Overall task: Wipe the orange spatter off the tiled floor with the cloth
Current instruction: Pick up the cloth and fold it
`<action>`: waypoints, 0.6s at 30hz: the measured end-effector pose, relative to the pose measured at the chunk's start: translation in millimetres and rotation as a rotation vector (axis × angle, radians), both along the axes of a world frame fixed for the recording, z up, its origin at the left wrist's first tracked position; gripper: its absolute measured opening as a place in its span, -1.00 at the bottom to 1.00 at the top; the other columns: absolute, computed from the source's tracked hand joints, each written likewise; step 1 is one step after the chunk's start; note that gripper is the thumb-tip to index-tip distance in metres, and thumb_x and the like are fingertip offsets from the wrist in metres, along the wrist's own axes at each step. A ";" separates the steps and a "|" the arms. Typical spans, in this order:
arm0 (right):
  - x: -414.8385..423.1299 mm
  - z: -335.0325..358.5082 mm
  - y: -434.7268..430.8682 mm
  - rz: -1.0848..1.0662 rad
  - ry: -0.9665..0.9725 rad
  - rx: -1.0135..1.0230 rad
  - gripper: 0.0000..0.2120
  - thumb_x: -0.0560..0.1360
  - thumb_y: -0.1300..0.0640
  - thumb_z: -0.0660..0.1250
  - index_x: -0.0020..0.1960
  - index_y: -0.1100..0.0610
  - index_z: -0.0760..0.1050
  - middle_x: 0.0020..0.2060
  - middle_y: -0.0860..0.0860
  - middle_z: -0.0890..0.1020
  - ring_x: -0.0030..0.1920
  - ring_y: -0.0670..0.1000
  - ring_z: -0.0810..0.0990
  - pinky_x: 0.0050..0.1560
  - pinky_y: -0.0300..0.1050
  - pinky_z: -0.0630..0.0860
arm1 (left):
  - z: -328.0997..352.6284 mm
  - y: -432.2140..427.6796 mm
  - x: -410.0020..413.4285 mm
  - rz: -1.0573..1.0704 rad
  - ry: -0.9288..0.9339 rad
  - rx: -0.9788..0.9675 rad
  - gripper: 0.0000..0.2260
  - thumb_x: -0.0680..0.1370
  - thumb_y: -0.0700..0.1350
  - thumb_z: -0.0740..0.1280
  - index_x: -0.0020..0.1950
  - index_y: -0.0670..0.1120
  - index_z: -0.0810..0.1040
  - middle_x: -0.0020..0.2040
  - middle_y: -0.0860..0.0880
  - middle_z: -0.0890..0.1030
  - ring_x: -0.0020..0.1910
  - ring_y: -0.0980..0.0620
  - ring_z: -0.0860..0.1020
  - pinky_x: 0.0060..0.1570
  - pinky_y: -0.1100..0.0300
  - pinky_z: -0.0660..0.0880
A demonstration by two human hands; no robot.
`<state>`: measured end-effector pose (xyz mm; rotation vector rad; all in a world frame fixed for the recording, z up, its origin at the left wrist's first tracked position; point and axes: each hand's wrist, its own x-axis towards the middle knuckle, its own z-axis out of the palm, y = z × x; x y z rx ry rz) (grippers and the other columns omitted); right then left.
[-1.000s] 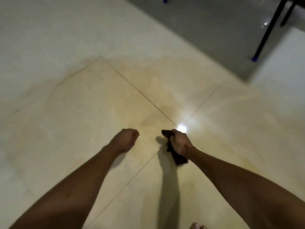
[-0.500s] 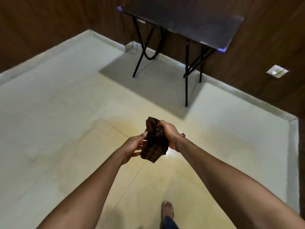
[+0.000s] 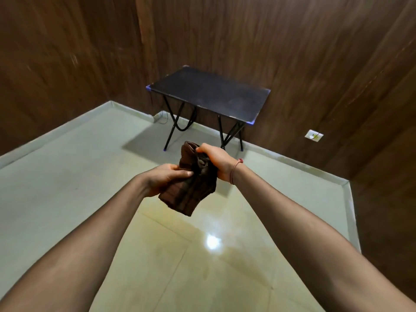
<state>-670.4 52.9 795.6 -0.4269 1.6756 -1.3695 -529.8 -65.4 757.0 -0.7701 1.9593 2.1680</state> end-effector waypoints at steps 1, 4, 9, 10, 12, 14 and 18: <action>-4.6 6.5 0.5 -0.028 0.000 -0.025 -0.78 0.57 0.05 0.26 -0.01 0.17 0.59 -0.04 0.13 0.67 -0.05 0.07 0.63 0.08 -0.03 0.55 | 7.8 1.8 -5.2 0.038 0.025 0.008 -0.59 0.41 -0.01 0.51 0.15 -0.21 0.57 0.04 -0.21 0.67 -0.04 -0.12 0.66 -0.10 0.10 0.59; -16.1 7.4 12.3 -0.126 -0.158 -0.103 -0.57 0.58 -0.17 0.24 0.22 0.16 0.52 0.05 0.10 0.64 0.05 0.07 0.62 -0.03 -0.03 0.58 | 25.5 6.8 -26.0 0.226 0.128 0.043 -0.75 0.56 -0.10 0.34 0.17 -0.19 0.56 -0.02 -0.20 0.68 -0.15 -0.07 0.66 -0.19 0.13 0.59; -24.8 -18.8 37.3 -0.067 -0.218 -0.066 -0.68 0.52 -0.13 0.36 0.02 0.14 0.55 -0.05 0.08 0.61 0.01 0.05 0.58 0.08 -0.07 0.48 | 35.7 6.6 -44.7 0.287 0.093 0.088 -0.68 0.55 -0.01 0.35 0.21 -0.17 0.53 0.02 -0.19 0.67 -0.06 -0.13 0.66 -0.13 0.01 0.59; -30.2 -19.7 37.2 -0.116 -0.171 -0.082 -0.78 0.52 -0.02 0.39 -0.03 0.14 0.57 -0.09 0.06 0.60 -0.08 0.02 0.56 -0.02 -0.13 0.45 | 37.2 8.0 -46.8 0.274 0.067 0.076 -0.67 0.53 0.02 0.37 0.18 -0.18 0.54 0.03 -0.20 0.67 -0.06 -0.15 0.66 -0.10 -0.01 0.59; -45.4 -15.8 30.8 -0.208 -0.120 -0.102 -0.89 0.50 0.14 0.43 -0.03 0.18 0.59 -0.14 0.05 0.59 -0.18 -0.02 0.52 -0.15 -0.18 0.41 | 42.8 7.3 -54.6 0.275 0.056 0.047 -0.67 0.52 0.00 0.40 0.17 -0.18 0.54 -0.01 -0.19 0.68 -0.10 -0.13 0.66 -0.14 0.03 0.59; -53.6 -12.9 22.9 -0.238 -0.121 -0.119 -0.70 0.46 0.20 0.46 0.17 0.23 0.54 -0.06 0.08 0.61 -0.08 0.01 0.57 -0.14 -0.12 0.49 | 44.4 6.9 -60.3 0.300 0.080 0.041 -0.73 0.55 -0.08 0.37 0.20 -0.17 0.53 -0.08 -0.16 0.68 -0.16 -0.09 0.66 -0.22 0.07 0.58; -64.7 -17.2 2.1 -0.270 -0.171 -0.115 -0.50 0.42 0.29 0.49 0.31 0.24 0.42 0.15 0.17 0.59 0.11 0.11 0.59 -0.14 0.01 0.56 | 44.4 -0.9 -72.9 0.360 0.171 0.061 -0.80 0.60 -0.20 0.27 0.21 -0.10 0.50 -0.03 -0.16 0.65 -0.15 -0.07 0.64 -0.26 0.08 0.62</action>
